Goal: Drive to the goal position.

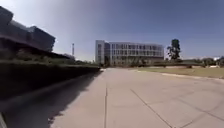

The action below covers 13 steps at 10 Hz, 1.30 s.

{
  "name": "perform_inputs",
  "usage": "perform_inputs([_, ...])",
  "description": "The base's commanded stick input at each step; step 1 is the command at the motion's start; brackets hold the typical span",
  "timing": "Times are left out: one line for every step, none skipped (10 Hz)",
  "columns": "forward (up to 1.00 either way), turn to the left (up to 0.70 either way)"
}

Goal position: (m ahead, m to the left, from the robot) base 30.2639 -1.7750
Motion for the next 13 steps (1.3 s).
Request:
perform_inputs([0.7,0.0])
perform_inputs([0.7,-0.1])
perform_inputs([0.7,-0.27])
perform_inputs([0.7,-0.27])
perform_inputs([0.7,-0.11])
perform_inputs([0.7,0.0])
perform_inputs([0.7,0.0])
perform_inputs([0.7,0.0])
perform_inputs([0.7,0.0])
perform_inputs([0.7,0.0])
perform_inputs([0.7,0.0])
perform_inputs([0.7,0.0])
perform_inputs([0.7,0.0])
